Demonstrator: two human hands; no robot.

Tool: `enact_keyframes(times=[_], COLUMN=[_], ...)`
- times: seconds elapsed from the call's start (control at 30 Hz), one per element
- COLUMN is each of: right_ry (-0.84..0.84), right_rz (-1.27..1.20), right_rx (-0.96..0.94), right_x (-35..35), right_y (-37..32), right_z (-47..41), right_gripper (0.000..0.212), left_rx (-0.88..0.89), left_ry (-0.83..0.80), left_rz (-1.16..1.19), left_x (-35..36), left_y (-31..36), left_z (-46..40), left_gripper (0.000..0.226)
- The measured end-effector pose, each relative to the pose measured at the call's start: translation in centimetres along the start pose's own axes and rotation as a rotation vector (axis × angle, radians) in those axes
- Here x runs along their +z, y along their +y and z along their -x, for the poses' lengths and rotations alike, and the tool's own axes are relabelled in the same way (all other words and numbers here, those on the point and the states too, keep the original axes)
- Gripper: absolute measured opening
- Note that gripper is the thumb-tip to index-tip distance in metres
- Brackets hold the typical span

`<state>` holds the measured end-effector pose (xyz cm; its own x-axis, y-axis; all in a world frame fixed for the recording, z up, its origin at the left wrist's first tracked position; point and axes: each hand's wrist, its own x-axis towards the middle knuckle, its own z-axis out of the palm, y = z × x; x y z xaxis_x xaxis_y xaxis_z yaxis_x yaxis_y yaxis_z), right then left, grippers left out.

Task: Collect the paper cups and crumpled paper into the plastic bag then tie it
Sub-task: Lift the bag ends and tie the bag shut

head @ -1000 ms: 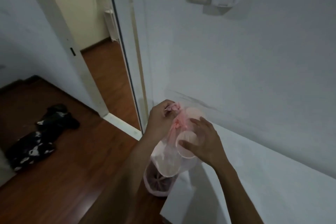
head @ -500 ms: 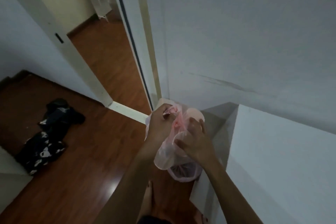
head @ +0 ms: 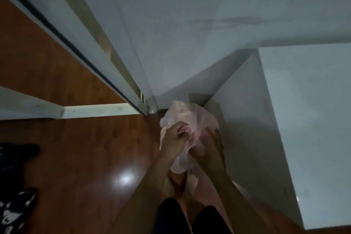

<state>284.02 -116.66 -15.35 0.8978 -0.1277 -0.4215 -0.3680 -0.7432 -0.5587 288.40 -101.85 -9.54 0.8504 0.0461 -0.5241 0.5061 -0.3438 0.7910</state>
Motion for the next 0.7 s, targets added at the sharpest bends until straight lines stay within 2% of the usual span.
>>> enact_keyframes(times=[0.07, 0.2, 0.33, 0.4, 0.5, 0.6, 0.7], right_ry=[0.010, 0.047, 0.128, 0.095, 0.038, 0.043, 0.016], right_rz=[0.073, 0.130, 0.175, 0.242, 0.316, 0.417, 0.495], right_rx=[0.046, 0.106, 0.158, 0.121, -0.015, -0.104, -0.114], right_x=[2.6, 8.1, 12.8, 14.3, 17.1, 18.7, 19.5], right_y=[1.2, 5.1, 9.1, 10.4, 12.8, 14.9, 16.1], right_z=[-1.2, -4.4, -8.6, -10.2, -12.5, -14.9, -16.7], right_gripper=[0.075, 0.099, 0.107, 0.113, 0.109, 0.096, 0.103], left_rx=[-0.038, -0.085, -0.098, -0.108, -0.121, 0.088, 0.140], left_ry=[-0.047, -0.086, -0.168, -0.192, -0.188, -0.139, -0.227], left_rz=[0.021, 0.076, 0.001, -0.052, -0.123, -0.470, -0.535], left_x=[1.3, 4.0, 6.8, 7.5, 8.4, 8.2, 7.9], left_y=[-2.3, -7.5, -13.3, -15.7, -18.9, -21.0, -23.4], left_z=[-2.1, -6.8, -11.6, -13.5, -15.5, -17.0, -18.6], left_gripper=[0.017, 0.015, 0.011, 0.010, 0.016, 0.036, 0.080])
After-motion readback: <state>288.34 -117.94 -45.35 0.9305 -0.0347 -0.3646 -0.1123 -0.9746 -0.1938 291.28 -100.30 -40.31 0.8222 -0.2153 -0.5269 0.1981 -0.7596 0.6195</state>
